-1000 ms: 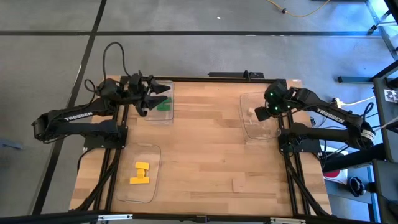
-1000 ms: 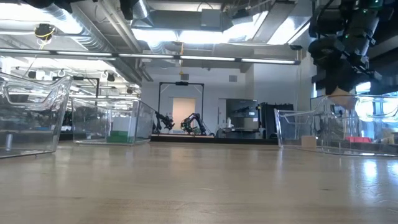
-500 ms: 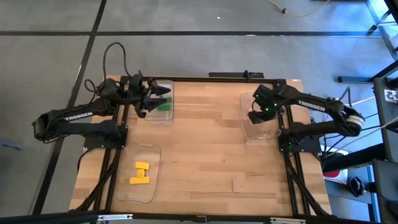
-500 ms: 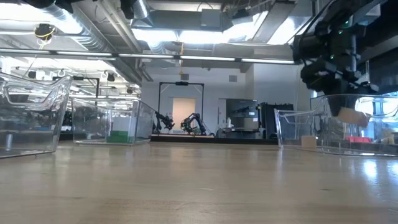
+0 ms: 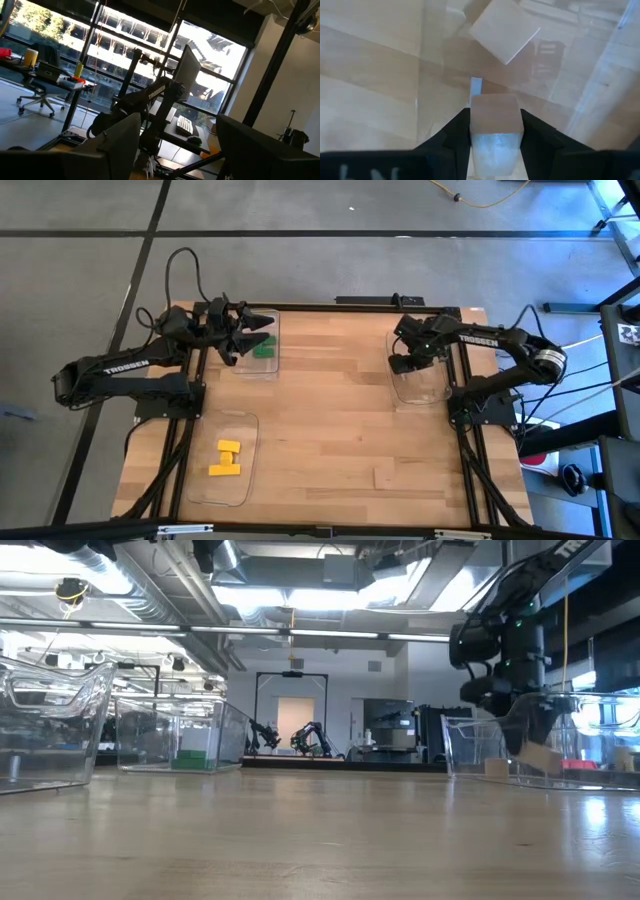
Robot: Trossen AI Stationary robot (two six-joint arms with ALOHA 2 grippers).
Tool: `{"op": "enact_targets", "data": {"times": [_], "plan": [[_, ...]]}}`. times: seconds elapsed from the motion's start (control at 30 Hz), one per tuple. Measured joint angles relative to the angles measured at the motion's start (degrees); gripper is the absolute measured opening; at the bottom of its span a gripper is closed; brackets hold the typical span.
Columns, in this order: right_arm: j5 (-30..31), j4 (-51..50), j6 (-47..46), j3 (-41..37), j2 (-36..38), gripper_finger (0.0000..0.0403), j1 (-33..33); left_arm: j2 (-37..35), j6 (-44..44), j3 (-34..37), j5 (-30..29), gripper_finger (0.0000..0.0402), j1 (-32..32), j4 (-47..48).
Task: Sort & place blocks by color
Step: Put the top brown block into the top right transparent bin, then put the brown block into the top right transparent bin
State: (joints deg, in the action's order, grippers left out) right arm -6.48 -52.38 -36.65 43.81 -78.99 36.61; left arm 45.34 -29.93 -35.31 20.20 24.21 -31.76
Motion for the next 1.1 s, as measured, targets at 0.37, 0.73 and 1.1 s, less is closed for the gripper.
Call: {"op": "enact_targets", "data": {"times": [0.37,0.73,1.1], "plan": [[0.3,1.6,0.9,0.0,-4.6,0.0182,0.0,0.0,0.0,0.0,-1.6,0.025,0.0,0.0],[-1.5,-3.1,6.3,2.0,0.8,0.0266,0.0,0.0,-1.4,0.0,-1.6,0.025,0.0,0.0],[-20.4,24.1,13.4,2.9,19.2,0.0272,-0.1,0.0,-3.0,0.0,-1.0,0.025,0.0,0.1]]}}
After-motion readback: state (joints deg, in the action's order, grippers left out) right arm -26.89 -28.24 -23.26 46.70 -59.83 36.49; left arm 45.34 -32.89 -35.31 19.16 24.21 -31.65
